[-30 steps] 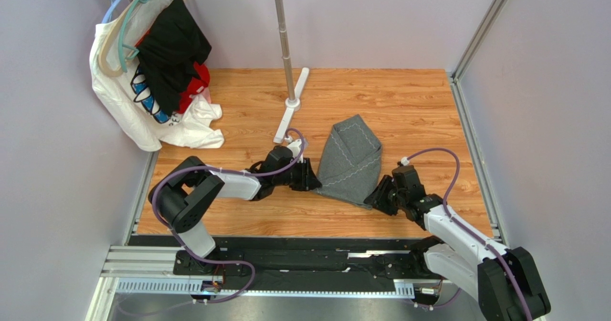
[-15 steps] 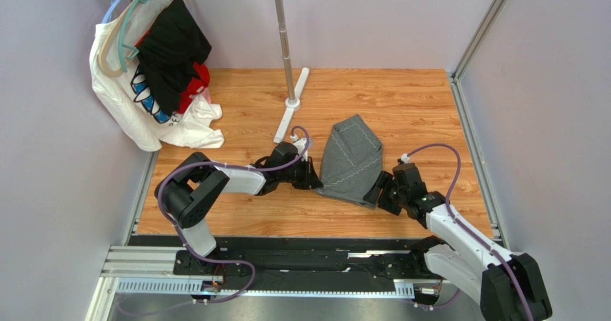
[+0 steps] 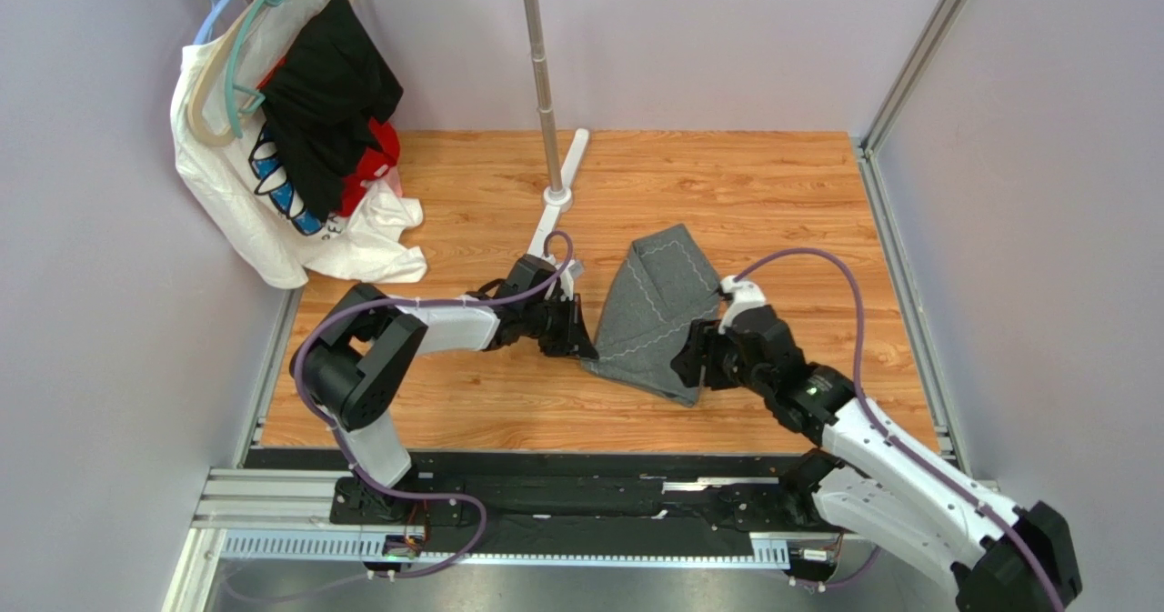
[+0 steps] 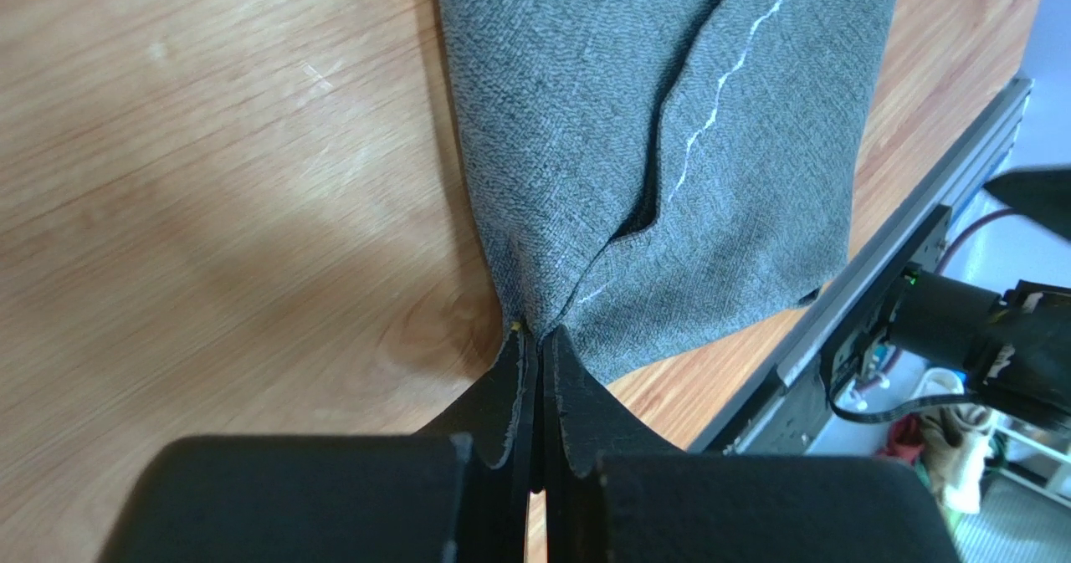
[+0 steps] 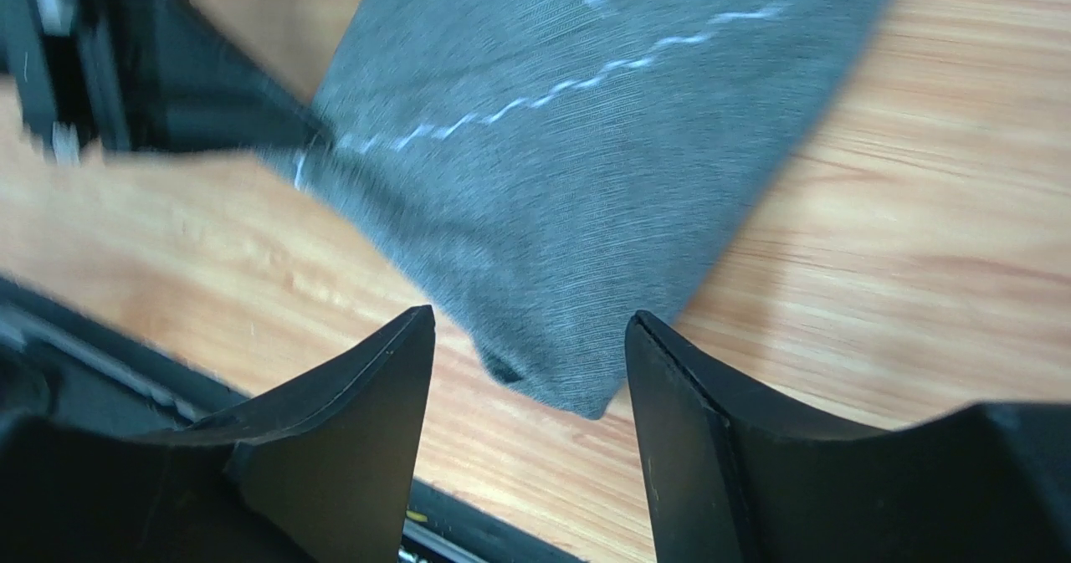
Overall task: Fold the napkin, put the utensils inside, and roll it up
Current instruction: Roll the napkin with the utensil
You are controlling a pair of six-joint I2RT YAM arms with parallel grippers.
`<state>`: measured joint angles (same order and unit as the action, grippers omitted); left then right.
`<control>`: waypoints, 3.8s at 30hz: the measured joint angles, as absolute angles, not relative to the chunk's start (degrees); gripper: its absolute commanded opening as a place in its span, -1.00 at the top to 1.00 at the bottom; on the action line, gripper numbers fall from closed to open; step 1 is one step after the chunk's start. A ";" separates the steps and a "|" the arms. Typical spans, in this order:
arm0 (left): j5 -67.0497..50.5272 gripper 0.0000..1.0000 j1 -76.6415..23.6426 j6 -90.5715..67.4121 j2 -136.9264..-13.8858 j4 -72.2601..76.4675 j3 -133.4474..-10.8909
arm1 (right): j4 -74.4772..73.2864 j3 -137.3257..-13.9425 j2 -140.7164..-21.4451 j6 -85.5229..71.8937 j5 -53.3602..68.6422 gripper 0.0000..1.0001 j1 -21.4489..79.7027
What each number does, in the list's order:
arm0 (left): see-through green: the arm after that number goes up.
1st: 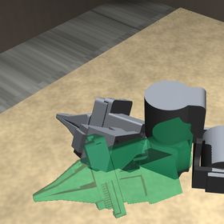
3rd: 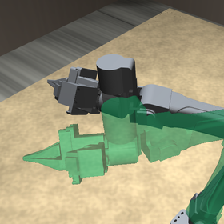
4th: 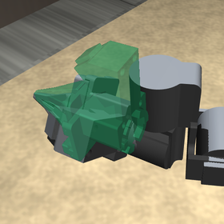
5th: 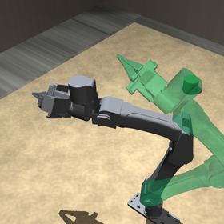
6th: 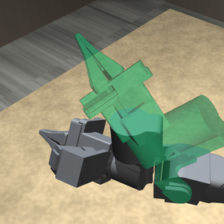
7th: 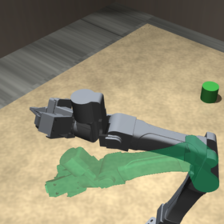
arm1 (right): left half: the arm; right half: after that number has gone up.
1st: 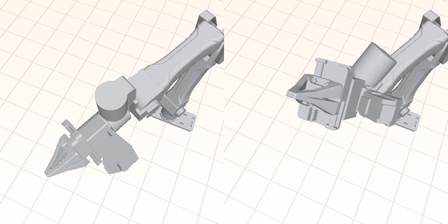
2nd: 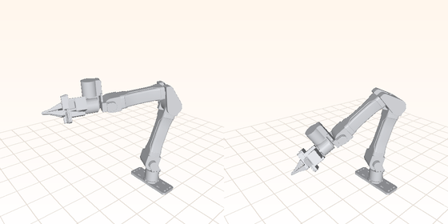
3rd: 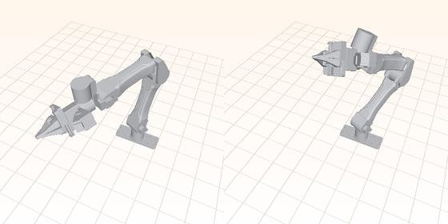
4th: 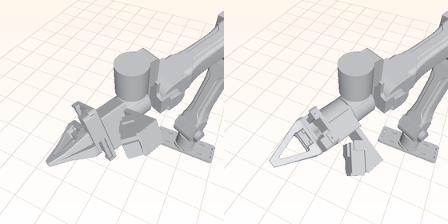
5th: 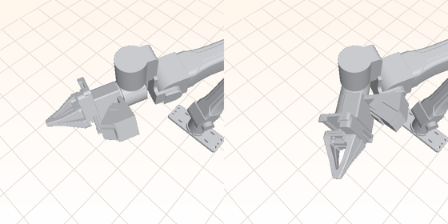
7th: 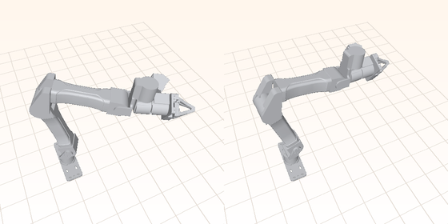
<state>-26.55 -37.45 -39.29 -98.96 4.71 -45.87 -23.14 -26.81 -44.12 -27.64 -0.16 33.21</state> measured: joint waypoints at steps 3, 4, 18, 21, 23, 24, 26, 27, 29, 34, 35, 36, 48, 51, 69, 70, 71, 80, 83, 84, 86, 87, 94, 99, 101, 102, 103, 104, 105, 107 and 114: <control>-27.75 1.00 -36.07 -38.74 -98.96 0.78 -47.31 | -21.06 -27.86 -47.94 -24.56 -4.89 -0.22 42.39; -28.23 1.00 -35.83 -38.41 -98.96 -0.71 -47.94 | -20.03 -28.49 -49.69 -23.33 -7.55 -0.23 46.02; -33.52 1.00 -32.67 -34.87 -100.97 -14.44 -52.93 | -7.75 -33.71 -72.31 -11.07 -18.00 -0.14 63.24; -34.20 1.00 -32.38 -34.20 -101.51 -15.94 -53.67 | -6.48 -33.71 -74.41 -9.98 -17.87 -0.15 64.71; -34.68 1.00 -32.05 -33.67 -102.06 -17.10 -54.43 | -5.63 -33.71 -75.11 -9.45 -17.89 -0.15 65.80; -34.87 1.00 -31.92 -33.43 -102.32 -17.56 -54.78 | -5.13 -33.71 -75.46 -9.28 -17.91 -0.15 66.26; -35.40 1.00 -31.70 -32.82 -102.85 -18.48 -55.44 | -4.21 -33.76 -76.66 -8.97 -17.96 -0.15 66.92; -35.66 1.00 -31.55 -32.58 -103.15 -19.09 -55.86 | -3.95 -33.80 -77.45 -8.93 -17.98 -0.15 67.07; -36.10 1.00 -31.31 -32.03 -103.72 -19.99 -56.62 | -3.77 -34.11 -79.35 -8.93 -18.33 -0.15 67.22; -37.50 1.00 -30.48 -30.76 -104.92 -21.89 -57.95 | -3.38 -35.09 -83.70 -9.45 -20.51 -0.13 67.33; -37.60 1.00 -30.35 -30.55 -105.03 -22.22 -58.13 | -3.29 -35.55 -84.25 -9.56 -20.97 -0.13 67.33; -37.82 1.00 -30.22 -30.22 -105.23 -22.68 -58.37 | -3.05 -36.03 -84.99 -9.74 -21.63 -0.12 67.33; -40.51 1.00 -29.41 -27.88 -107.18 -25.21 -60.12 | -3.03 -39.07 -89.32 -12.05 -26.74 0.57 67.46; -40.71 0.92 -29.17 -27.55 -107.24 -25.54 -60.40 | -2.96 -39.57 -90.19 -12.60 -27.14 0.81 67.57; -30.48 -0.34 -24.36 -32.77 -87.44 -18.76 -47.70 | -6.72 -42.09 -88.92 -12.62 -8.69 1.00 62.06; -28.84 -0.34 -24.38 -33.26 -84.84 -17.41 -45.60 | -7.18 -42.09 -88.62 -12.62 -6.04 1.00 61.21; -27.33 -0.34 -24.40 -33.76 -82.17 -15.99 -43.40 | -7.53 -42.09 -88.38 -12.64 -3.55 1.00 60.31; -17.69 -0.33 -31.70 -30.79 -63.37 -3.57 -32.14 | -10.96 -42.19 -88.03 -12.32 15.51 1.00 51.22; -17.89 -0.34 -34.35 -28.21 -60.42 4.36 -29.21 | -12.64 -43.07 -88.55 -11.84 21.19 1.00 48.23; -18.48 -0.33 -35.07 -27.29 -59.83 7.35 -27.64 | -13.06 -43.48 -88.92 -11.66 23.03 1.00 47.42; -19.66 -0.33 -36.18 -25.36 -59.92 11.53 -25.47 | -13.63 -44.36 -90.17 -11.31 27.09 1.00 45.52; -20.53 -0.33 -36.86 -24.32 -60.45 13.39 -24.64 | -13.93 -44.84 -90.89 -11.14 29.19 1.00 44.66; -27.07 -0.32 -38.70 -18.48 -65.93 22.57 -24.14 | -15.88 -47.70 -96.75 -10.00 38.46 1.00 40.34; -30.87 -0.32 -40.60 -15.92 -72.16 27.00 -24.18 | -16.75 -48.71 -98.67 -9.47 41.74 1.00 38.63; -31.55 -0.32 -41.82 -15.20 -74.65 27.33 -24.32 | -16.95 -49.10 -99.39 -9.32 42.94 1.00 37.95; -31.75 -0.32 -42.37 -14.85 -75.66 27.38 -24.38 | -16.95 -49.28 -99.85 -9.23 43.57 1.00 37.58; -31.81 -0.32 -42.87 -14.57 -76.49 27.51 -24.40 | -16.97 -49.52 -100.49 -9.15 44.16 1.00 37.15; -31.77 -0.32 -43.59 -14.06 -77.52 27.73 -24.40 | -16.97 -49.65 -100.95 -9.10 44.73 1.00 36.84; -31.68 -0.33 -43.88 -13.80 -77.95 27.81 -24.40 | -17.06 -49.78 -101.38 -9.08 45.34 1.00 36.51; -31.11 -0.33 -44.60 -13.10 -78.89 28.16 -24.40 | -17.19 -50.17 -102.10 -8.95 46.39 1.00 36.12; -28.34 -0.32 -45.95 -11.16 -80.40 28.69 -24.71 | -17.28 -50.70 -103.81 -8.47 49.08 1.00 35.05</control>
<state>-28.34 -45.95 -11.16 -80.40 28.69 -24.71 -17.28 -50.70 -103.81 -8.47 49.08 35.05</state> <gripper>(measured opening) 0.662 0.017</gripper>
